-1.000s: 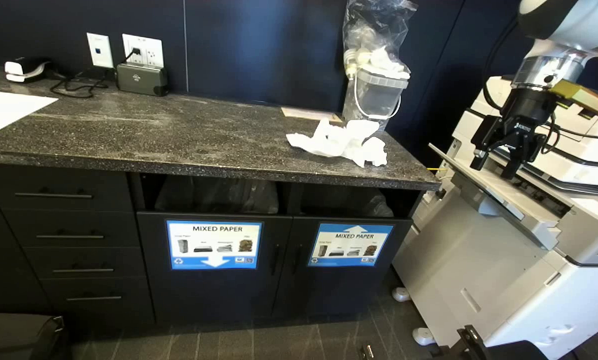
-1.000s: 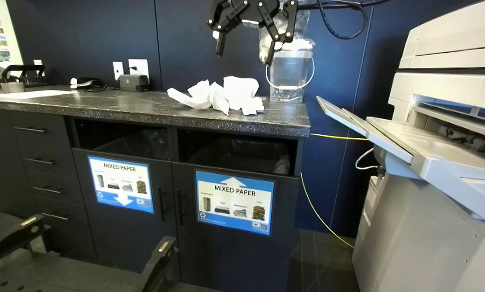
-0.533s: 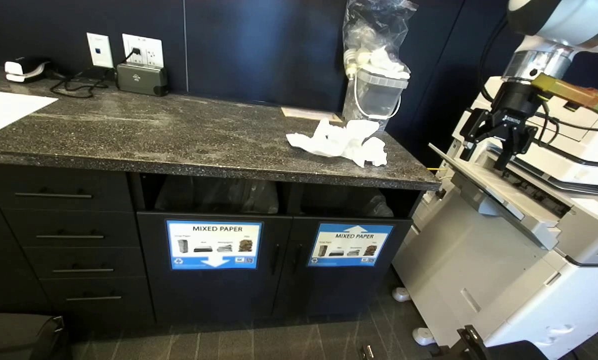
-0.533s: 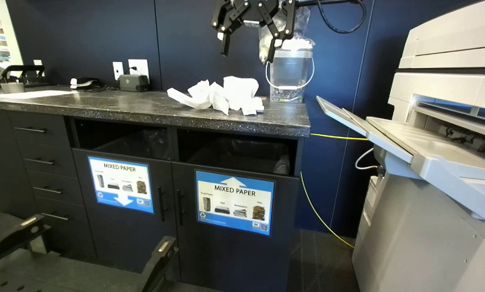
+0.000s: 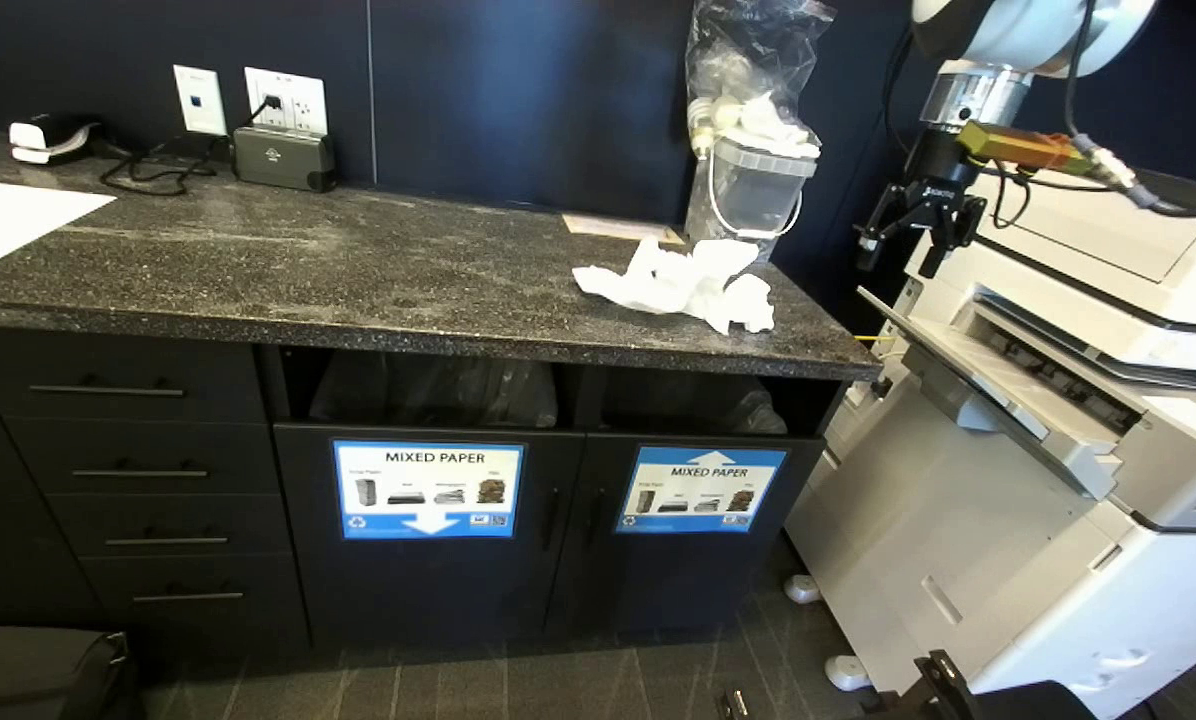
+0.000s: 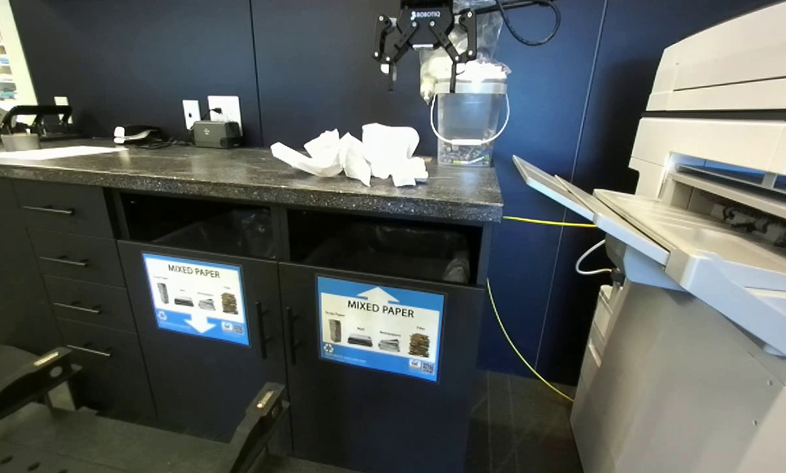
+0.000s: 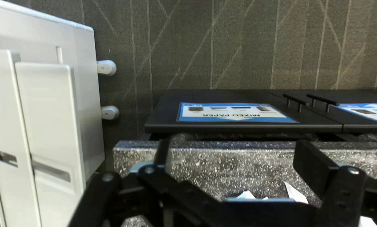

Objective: Put the white piece of paper at the right in the right bin

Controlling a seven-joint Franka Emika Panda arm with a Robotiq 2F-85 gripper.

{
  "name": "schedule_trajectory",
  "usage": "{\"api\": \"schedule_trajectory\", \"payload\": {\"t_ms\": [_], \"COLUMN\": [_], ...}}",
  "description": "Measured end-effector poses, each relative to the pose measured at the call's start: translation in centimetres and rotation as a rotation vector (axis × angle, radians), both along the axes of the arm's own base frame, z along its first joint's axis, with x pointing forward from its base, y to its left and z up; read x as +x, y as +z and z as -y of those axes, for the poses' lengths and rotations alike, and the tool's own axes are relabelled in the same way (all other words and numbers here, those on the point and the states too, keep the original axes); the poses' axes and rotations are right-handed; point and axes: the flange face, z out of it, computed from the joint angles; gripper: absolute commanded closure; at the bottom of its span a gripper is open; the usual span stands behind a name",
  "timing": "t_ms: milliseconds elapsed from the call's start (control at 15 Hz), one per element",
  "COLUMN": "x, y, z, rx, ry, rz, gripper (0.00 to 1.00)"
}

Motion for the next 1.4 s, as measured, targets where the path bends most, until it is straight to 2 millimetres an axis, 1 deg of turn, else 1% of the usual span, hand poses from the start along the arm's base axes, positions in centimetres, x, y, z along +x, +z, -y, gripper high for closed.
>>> {"api": "schedule_trajectory", "payload": {"t_ms": [133, 333, 467, 600, 800, 933, 1133, 1400], "x": [3.2, 7.6, 9.9, 11.6, 13.6, 14.6, 15.8, 16.8], "y": [-0.8, -2.8, -4.3, -5.6, -6.8, -7.4, -7.7, -8.2], "z": [-0.3, -1.3, -2.6, -4.4, -7.1, -8.1, -9.2, -9.9], "rx": [-0.01, 0.043, 0.11, 0.157, 0.188, 0.188, 0.174, 0.124], "ry": [0.039, 0.033, 0.011, 0.007, -0.023, -0.091, -0.216, -0.346], "rz": [0.018, 0.063, 0.083, 0.093, 0.101, 0.105, 0.114, 0.117], "gripper": [0.0, 0.0, 0.0, 0.0, 0.0, 0.0, 0.0, 0.0]}}
